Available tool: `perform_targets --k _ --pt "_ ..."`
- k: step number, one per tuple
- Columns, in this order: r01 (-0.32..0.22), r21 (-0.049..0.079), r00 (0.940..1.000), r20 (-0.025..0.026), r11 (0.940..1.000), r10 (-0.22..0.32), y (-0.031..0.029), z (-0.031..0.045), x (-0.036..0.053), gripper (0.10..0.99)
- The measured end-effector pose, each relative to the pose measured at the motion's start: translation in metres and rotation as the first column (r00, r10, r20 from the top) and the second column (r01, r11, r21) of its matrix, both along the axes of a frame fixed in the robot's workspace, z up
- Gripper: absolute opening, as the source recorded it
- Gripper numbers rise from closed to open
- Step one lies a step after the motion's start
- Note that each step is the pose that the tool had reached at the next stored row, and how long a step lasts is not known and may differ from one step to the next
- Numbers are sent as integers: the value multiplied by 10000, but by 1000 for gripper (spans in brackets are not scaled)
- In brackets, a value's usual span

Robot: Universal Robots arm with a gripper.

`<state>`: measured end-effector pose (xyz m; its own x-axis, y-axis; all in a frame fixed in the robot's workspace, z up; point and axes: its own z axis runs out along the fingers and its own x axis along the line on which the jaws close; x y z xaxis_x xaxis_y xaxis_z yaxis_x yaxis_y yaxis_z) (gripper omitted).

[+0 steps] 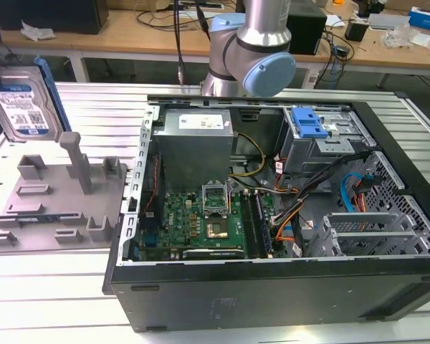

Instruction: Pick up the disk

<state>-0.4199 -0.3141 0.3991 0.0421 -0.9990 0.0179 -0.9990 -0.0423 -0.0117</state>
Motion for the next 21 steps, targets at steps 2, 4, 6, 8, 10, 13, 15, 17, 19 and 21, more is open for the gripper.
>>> perform_targets --k 2,4,6,8,10,13,15,17,19,21 --pt "0 -1 10000 7 10000 0 0 131 0 369" --pt "0 -1 10000 10 10000 0 1 231 0 369" --pt "0 0 10000 16 10000 0 2 331 0 369" --pt "0 0 10000 22 10000 0 2 424 0 369" --pt "0 -1 10000 33 10000 0 3 575 0 369" --pt "0 0 10000 46 10000 0 4 718 0 369" --pt "0 0 10000 53 10000 0 4 842 0 369" --pt "0 0 10000 56 10000 0 4 860 0 369" --pt "0 -1 10000 54 10000 0 4 864 0 369" --pt "0 -1 10000 54 10000 0 4 869 0 369"
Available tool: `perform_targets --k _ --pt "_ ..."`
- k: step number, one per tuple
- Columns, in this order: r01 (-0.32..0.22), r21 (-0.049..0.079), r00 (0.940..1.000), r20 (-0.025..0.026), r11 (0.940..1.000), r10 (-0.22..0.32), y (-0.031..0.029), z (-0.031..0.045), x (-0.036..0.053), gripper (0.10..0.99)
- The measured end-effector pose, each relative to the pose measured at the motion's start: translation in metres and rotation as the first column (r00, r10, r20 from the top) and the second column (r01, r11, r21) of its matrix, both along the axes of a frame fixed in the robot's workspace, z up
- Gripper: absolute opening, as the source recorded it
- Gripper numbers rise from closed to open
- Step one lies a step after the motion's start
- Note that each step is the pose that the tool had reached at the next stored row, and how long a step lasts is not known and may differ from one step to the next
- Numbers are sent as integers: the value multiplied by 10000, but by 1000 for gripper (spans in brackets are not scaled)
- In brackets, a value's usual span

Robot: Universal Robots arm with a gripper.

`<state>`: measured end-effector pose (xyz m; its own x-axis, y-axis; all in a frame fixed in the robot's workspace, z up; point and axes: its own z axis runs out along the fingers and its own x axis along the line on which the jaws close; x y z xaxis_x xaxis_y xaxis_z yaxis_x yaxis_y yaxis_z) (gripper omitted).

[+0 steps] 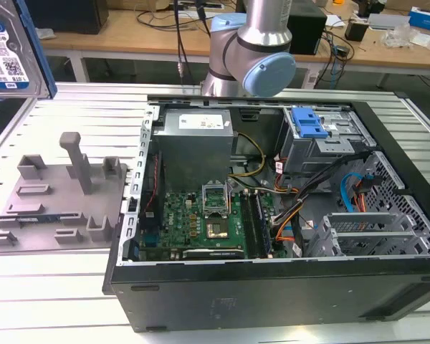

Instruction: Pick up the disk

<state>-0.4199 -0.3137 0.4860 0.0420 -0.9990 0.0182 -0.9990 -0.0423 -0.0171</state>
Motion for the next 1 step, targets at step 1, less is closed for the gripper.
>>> perform_targets --k 1 --pt "0 0 10000 0 10000 0 0 1 0 369"
